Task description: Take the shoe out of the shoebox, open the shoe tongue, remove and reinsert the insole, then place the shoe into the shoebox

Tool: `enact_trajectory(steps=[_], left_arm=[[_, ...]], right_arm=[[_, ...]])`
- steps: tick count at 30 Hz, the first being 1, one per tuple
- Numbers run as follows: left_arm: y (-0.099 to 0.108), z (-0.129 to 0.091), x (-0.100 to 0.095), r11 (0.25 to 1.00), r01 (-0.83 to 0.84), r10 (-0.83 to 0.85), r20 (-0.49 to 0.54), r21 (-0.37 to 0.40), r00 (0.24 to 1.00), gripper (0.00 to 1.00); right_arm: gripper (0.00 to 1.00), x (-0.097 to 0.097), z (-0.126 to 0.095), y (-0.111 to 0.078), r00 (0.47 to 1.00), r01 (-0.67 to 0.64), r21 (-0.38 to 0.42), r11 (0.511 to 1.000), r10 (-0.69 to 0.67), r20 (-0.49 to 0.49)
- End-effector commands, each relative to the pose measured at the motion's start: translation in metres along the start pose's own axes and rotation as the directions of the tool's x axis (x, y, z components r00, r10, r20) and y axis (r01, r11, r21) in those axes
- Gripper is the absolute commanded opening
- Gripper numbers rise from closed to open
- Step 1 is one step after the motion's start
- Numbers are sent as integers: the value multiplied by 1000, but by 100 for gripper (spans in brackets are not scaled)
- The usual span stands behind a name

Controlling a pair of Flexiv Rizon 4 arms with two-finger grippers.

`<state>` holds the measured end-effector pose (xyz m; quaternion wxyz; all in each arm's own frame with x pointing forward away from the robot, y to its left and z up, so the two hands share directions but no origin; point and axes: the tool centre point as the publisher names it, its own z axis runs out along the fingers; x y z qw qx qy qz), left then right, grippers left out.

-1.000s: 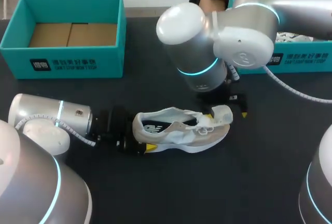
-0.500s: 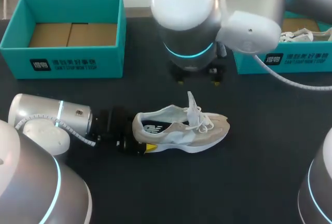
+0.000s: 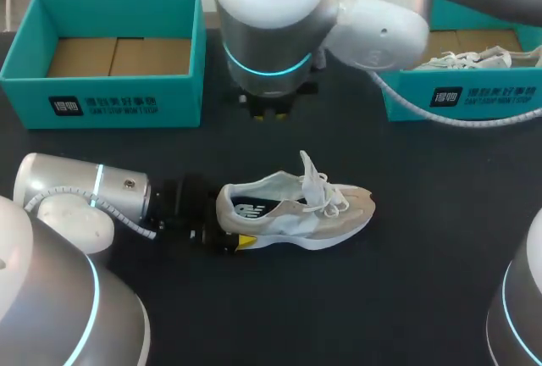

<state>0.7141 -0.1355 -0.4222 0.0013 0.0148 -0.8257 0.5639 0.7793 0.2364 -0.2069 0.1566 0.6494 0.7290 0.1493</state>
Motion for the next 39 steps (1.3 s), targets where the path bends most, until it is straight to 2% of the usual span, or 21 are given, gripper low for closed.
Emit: enact_trajectory(steps=[1,3,27,28,30,31,32,34,35,37,39], left_arm=[[4,2,0,1000,0,0,1,-1,1000,0],[4,2,0,1000,0,0,1,-1,1000,0],[4,2,0,1000,0,0,1,-1,1000,0],[4,2,0,1000,0,0,1,-1,1000,0],[4,2,0,1000,0,0,1,-1,1000,0],[4,2,0,1000,0,0,1,-1,1000,0],[4,2,0,1000,0,0,1,-1,1000,0],[4,2,0,1000,0,0,1,-1,1000,0],[4,2,0,1000,0,0,1,-1,1000,0],[4,2,0,1000,0,0,1,-1,1000,0],[4,2,0,1000,0,0,1,-1,1000,0]], right_arm=[[0,16,2,3,832,545,84,834,-527,-173],[0,21,0,-1,816,566,94,819,-540,-207],[0,21,0,-1,816,566,94,819,-540,-207],[0,17,1,-9,784,611,91,787,-584,-211],[0,9,5,-25,763,639,113,761,-608,-221],[0,6,7,-31,732,676,119,727,-646,-214],[0,3,9,-38,716,697,163,698,-665,-214],[0,-3,14,-50,680,732,144,666,-700,-219],[0,-5,16,-56,661,750,167,641,-712,-236],[0,-7,22,-65,618,784,132,607,-739,-268],[0,-7,27,-70,559,827,129,548,-776,-292]])
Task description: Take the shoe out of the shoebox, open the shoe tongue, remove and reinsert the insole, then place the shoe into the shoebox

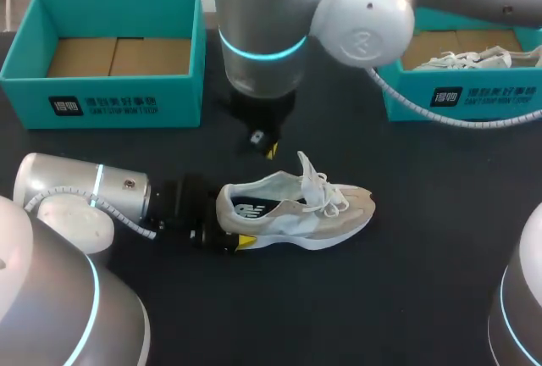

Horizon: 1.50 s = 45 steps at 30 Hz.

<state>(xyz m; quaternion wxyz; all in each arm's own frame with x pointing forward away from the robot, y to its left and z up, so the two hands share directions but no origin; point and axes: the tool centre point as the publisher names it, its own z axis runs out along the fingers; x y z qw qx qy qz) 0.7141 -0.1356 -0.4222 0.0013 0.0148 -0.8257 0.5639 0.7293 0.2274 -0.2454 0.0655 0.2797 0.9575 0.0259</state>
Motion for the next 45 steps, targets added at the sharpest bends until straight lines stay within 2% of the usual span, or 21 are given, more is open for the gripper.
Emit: enact_trajectory(steps=[1,3,12,26,32,37,40,45], left_arm=[[4,2,0,1000,0,0,1,-1,1000,0],[4,2,0,1000,0,0,1,-1,1000,0],[4,2,0,1000,0,0,1,-1,1000,0],[4,2,0,1000,0,0,1,-1,1000,0],[4,2,0,1000,0,0,1,-1,1000,0],[4,2,0,1000,0,0,1,-1,1000,0],[4,2,0,1000,0,0,1,-1,1000,0],[4,2,0,1000,0,0,1,-1,1000,0]], right_arm=[[0,1,18,-7,994,99,-24,995,-100,-51],[0,2,25,-8,990,135,2,991,-134,-51],[0,-2,65,-13,986,161,25,987,-160,-53],[0,1,120,-16,956,270,46,962,-262,-131],[0,2,137,-22,952,290,67,955,-280,-125],[0,-1,142,-22,953,289,66,955,-281,-113],[28,-4,143,-21,954,287,66,956,-280,-104],[27,-6,145,-16,950,301,59,952,-294,-101]])
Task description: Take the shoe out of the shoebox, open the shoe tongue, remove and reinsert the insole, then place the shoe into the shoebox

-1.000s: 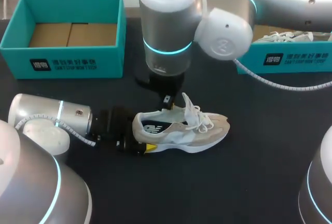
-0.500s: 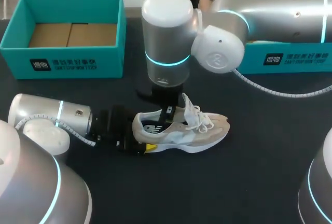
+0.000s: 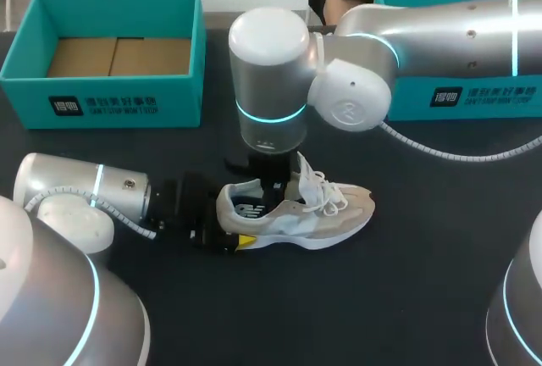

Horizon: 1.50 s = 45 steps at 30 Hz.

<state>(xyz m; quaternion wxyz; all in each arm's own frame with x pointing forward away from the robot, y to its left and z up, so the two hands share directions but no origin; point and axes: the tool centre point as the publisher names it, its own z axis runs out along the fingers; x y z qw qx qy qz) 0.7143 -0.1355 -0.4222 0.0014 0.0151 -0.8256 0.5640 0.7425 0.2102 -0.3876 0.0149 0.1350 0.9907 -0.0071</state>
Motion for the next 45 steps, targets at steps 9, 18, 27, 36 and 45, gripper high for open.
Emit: enact_trajectory(steps=[9,18,27,36,45], left_arm=[[4,2,0,1000,0,0,0,-1,1000,0],[4,2,0,1000,0,0,0,-1,1000,0],[4,2,0,1000,0,0,0,-1,1000,0],[4,2,0,1000,0,0,0,-1,1000,0],[4,2,0,1000,0,0,0,-1,1000,0]], right_arm=[[31,-3,23,16,999,38,-21,999,-39,-36],[0,15,33,17,996,16,-22,1000,-17,-88],[0,28,8,-4,991,-115,-33,993,112,-78],[0,14,-39,-27,981,-196,-33,980,196,8],[0,4,-59,-40,965,-256,-52,965,258,44]])
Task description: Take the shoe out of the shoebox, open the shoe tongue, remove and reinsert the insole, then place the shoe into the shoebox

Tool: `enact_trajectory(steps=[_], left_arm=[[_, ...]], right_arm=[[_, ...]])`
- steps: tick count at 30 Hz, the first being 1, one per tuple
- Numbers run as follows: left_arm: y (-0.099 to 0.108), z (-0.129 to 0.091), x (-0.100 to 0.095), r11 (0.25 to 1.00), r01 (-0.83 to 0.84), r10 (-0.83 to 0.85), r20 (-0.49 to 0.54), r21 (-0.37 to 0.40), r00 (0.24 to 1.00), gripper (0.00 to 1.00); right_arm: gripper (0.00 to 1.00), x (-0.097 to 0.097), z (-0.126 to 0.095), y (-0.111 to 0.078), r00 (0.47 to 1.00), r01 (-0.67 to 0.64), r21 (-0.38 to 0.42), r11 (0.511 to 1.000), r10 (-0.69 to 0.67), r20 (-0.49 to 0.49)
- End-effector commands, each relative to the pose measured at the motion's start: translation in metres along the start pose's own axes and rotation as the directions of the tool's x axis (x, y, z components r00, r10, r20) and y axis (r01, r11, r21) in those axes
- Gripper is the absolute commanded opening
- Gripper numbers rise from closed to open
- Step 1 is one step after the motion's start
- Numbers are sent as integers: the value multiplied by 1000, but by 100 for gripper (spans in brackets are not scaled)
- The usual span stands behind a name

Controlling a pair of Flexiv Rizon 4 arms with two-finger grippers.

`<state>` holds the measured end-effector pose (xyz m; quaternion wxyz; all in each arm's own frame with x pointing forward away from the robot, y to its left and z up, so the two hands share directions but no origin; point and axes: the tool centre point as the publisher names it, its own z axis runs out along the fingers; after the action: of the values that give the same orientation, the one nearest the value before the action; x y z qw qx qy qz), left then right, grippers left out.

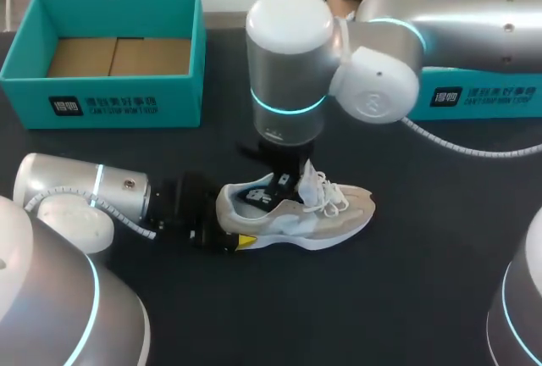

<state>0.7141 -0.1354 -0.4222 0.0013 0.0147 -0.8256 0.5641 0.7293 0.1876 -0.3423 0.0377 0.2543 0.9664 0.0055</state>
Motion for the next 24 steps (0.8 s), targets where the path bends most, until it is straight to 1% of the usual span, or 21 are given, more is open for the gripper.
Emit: enact_trajectory(steps=[1,5,8,12,16,18,24], left_arm=[[4,2,0,1000,0,0,1,-1,1000,0],[4,2,0,1000,0,0,1,-1,1000,0],[4,2,0,1000,0,0,1,-1,1000,0],[4,2,0,1000,0,0,1,-1,1000,0],[4,2,0,1000,0,0,1,-1,1000,0],[4,2,0,1000,0,0,1,-1,1000,0],[4,2,0,1000,0,0,1,-1,1000,0]], right_arm=[[0,-7,-16,-14,1000,-20,-20,1000,20,10],[0,-11,-19,-16,1000,-25,-18,1000,26,14],[0,-13,-22,-11,1000,-18,-35,999,18,6],[0,-10,-27,1,1000,16,-78,997,-18,-26],[0,-5,-30,19,993,74,-140,987,-86,-83],[0,-3,-31,27,984,99,-184,978,-124,-128],[0,7,-38,47,947,181,-249,951,-237,-215]])
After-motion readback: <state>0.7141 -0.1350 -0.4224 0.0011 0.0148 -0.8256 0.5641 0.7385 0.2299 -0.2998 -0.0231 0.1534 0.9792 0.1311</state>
